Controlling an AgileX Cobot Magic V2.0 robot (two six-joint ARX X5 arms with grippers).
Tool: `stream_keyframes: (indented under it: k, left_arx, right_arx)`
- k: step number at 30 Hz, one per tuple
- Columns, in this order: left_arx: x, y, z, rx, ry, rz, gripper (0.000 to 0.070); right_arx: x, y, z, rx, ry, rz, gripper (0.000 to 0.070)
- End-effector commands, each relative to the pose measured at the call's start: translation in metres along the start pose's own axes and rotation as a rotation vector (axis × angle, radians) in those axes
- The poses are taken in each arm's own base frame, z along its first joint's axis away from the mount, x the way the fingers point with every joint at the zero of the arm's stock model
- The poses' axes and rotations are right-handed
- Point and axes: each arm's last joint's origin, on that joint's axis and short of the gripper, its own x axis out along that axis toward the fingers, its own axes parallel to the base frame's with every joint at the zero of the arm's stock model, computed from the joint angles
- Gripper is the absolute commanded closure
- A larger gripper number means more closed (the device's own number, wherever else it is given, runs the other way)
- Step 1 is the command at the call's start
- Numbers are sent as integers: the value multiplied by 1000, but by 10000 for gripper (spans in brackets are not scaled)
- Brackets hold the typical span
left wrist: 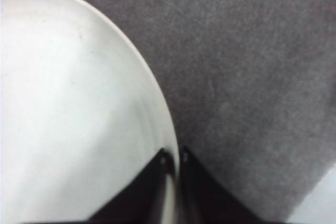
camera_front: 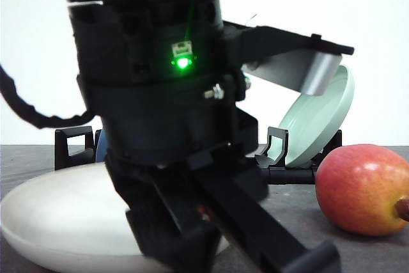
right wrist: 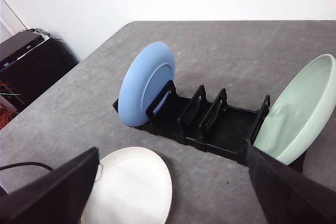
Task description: Place pomegranate in white plate
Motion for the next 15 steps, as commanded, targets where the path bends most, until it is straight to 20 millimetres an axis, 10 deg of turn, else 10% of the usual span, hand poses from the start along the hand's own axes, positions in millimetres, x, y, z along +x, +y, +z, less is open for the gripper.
stream_keyframes:
  k: [1, 7, 15]
  left_arx:
    - [-5, -3, 4, -19, -21, -9, 438]
    - [-32, 10, 8, -94, -112, -23, 134]
    - [-89, 40, -5, -227, -226, -63, 98]
  right_arx:
    - [-2, 3, 5, -7, -14, 6, 132]
    - [5, 3, 2, 6, 39, 38, 132]
    - [32, -2, -9, 58, 239, 97, 132]
